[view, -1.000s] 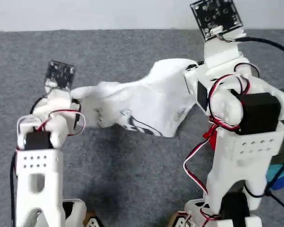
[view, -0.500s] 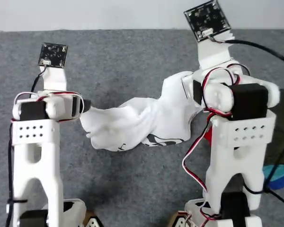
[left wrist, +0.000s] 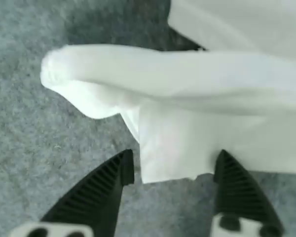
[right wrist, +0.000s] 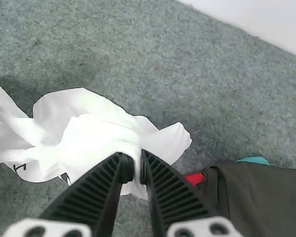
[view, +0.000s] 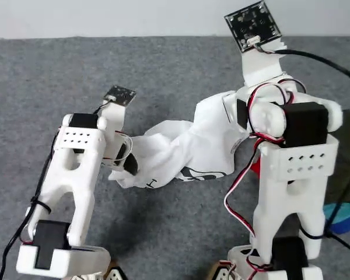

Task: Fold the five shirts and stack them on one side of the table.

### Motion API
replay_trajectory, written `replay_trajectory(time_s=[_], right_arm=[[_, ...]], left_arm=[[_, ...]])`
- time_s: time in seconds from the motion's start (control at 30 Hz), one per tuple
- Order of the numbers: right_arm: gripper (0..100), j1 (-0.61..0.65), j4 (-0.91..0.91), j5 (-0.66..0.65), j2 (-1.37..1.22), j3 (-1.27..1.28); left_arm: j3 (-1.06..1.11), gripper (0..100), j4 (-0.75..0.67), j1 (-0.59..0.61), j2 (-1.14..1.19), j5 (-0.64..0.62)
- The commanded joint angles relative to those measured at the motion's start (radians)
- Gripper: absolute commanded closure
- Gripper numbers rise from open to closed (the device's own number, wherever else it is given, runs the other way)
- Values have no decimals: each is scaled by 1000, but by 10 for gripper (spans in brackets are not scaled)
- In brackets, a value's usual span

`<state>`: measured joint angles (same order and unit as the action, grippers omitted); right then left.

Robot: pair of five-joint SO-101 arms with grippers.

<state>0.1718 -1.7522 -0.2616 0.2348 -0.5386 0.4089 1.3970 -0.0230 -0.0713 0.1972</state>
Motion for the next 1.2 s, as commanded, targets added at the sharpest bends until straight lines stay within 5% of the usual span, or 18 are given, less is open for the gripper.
replay_trajectory(time_s=[0.0, 0.57, 0.97, 1.17], right_arm=[[989, -7, -30, -2, 10, -3], [989, -12, -30, -2, 10, -2], [989, -7, -31, -2, 10, -2], [989, -7, -31, -2, 10, -2]], left_arm=[[-10, 781, 14, 9, 6, 49], [-45, 783, 210, 21, 14, 213], [-39, 791, -97, 21, 218, 207], [-79, 948, -133, 20, 267, 207]])
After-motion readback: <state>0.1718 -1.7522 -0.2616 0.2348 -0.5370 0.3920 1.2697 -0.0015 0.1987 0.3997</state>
